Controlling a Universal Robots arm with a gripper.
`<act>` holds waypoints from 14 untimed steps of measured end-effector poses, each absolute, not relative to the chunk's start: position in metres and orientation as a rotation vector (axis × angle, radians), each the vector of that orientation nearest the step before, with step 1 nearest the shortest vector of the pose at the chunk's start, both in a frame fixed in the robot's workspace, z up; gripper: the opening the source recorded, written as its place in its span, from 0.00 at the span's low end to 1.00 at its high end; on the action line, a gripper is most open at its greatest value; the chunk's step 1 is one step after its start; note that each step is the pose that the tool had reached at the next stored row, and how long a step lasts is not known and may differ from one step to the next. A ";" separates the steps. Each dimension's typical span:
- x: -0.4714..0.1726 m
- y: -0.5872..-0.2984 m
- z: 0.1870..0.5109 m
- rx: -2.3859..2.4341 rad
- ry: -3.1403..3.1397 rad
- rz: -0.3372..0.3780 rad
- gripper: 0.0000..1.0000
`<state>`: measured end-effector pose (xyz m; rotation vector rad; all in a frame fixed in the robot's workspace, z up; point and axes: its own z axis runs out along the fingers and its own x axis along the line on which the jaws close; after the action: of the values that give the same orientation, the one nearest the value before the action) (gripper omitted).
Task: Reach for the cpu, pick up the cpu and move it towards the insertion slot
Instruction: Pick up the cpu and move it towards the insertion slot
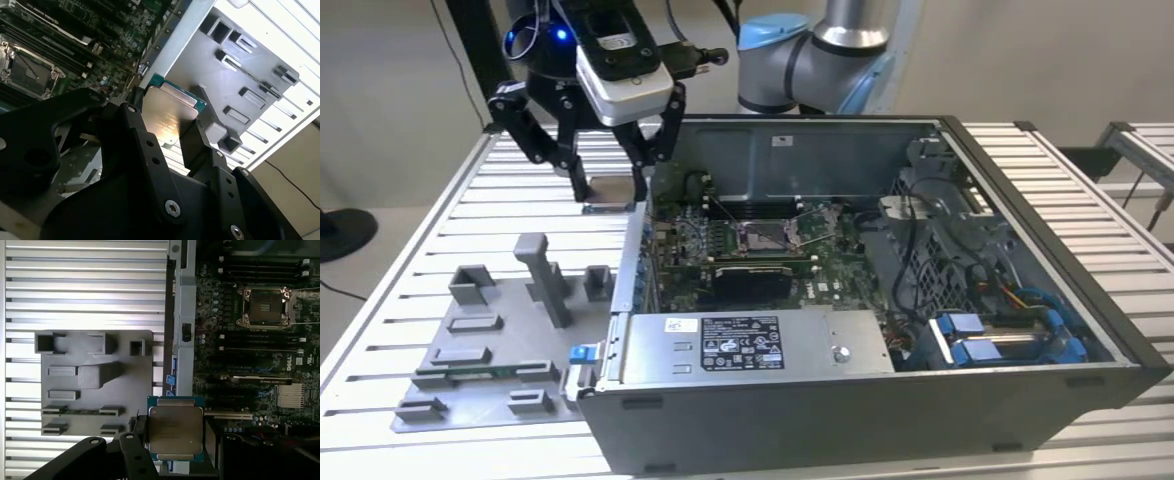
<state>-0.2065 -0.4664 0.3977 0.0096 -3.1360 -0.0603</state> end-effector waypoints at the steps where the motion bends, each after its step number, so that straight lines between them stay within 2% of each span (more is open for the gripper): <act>1: -0.205 -0.466 0.398 0.010 -3.136 -0.060 0.00; 14: -0.187 -0.466 0.398 0.010 -3.136 -0.060 0.00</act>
<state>-0.1872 -0.4664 0.3977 0.0097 -3.1360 -0.0603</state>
